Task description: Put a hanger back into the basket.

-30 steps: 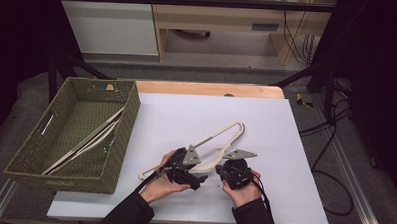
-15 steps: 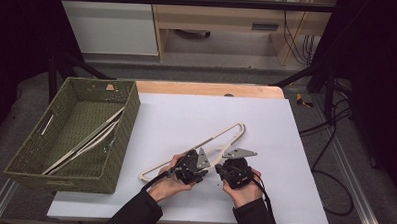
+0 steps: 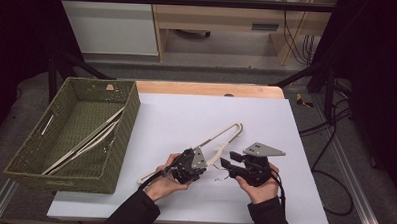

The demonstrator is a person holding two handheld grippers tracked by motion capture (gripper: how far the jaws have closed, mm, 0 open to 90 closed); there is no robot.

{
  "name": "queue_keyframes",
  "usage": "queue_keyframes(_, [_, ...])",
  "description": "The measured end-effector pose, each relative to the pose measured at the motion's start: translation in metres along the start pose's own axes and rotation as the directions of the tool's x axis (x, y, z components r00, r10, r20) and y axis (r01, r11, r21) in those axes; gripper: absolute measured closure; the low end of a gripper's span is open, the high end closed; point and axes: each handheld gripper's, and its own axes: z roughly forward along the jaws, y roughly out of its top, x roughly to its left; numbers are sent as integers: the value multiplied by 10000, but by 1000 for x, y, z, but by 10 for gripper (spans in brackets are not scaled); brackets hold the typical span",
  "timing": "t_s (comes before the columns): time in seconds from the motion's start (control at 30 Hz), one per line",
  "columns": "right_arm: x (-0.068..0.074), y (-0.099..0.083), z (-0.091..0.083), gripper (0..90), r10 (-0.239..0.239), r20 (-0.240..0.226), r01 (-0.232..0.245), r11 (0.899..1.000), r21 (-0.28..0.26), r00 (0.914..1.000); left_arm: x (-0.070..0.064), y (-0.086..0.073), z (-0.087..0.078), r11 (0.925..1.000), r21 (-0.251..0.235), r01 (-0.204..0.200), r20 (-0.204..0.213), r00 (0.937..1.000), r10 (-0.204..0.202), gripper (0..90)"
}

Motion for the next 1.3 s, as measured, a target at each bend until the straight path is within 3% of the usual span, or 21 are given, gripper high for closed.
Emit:
queue_keyframes(0.03, [-7,1,-8,445,-142,79,144,9994,-309,9999,1,0,-1,10000,-44,48,10,10000,-48,739])
queue_keyframes(0.07, [-7,1,-8,445,-142,79,144,9994,-309,9999,2,0,-3,10000,-51,78,23,10000,-77,739])
queue_keyframes(0.1, [-13,0,-12,388,-111,142,119,9983,-567,9998,3,0,-4,9999,-35,95,11,10000,-95,745])
queue_keyframes(0.2, [-18,-1,-16,361,-127,223,145,9968,-786,9997,5,1,-9,9998,-141,168,-60,9998,-168,751])
queue_keyframes(0.47, [-31,-7,-20,201,-81,555,135,9952,-970,9984,15,1,-25,9981,-374,493,-507,9974,-512,786])
queue_keyframes(0.57, [-37,-11,-20,156,-126,628,187,9950,-984,9979,22,-1,-34,9935,-698,904,-844,9918,-962,812])
queue_keyframes(0.63, [-39,-12,-20,140,-54,648,118,9950,-994,9979,24,-2,-36,9928,-708,966,-960,9900,-1031,826])
queue_keyframes(0.83, [-44,-15,-19,125,34,657,29,9954,-958,9978,39,-8,-49,9834,-991,1522,-1471,9751,-1657,857])
queue_keyframes(0.87, [-44,-15,-19,125,34,657,29,9954,-958,9978,41,-9,-49,9753,-1279,1799,-1450,9695,-1978,857])
queue_keyframes(0.93, [-44,-15,-19,125,94,652,-32,9956,-940,9978,45,-12,-53,9693,-1411,2014,-1378,9656,-2207,859])
queue_keyframes(1.0, [-44,-16,-20,125,78,640,-16,9954,-962,9979,48,-14,-56,9635,-1543,2186,-1268,9628,-2388,859])
queue_keyframes(1.13, [-44,-16,-21,119,78,558,-19,9943,-1063,9984,50,-16,-66,9612,-1666,2196,-1341,9608,-2428,860])
queue_keyframes(1.3, [-45,-15,-23,99,40,532,27,9921,-1251,9986,52,-14,-82,9519,-2031,2293,-1362,9561,-2594,860])
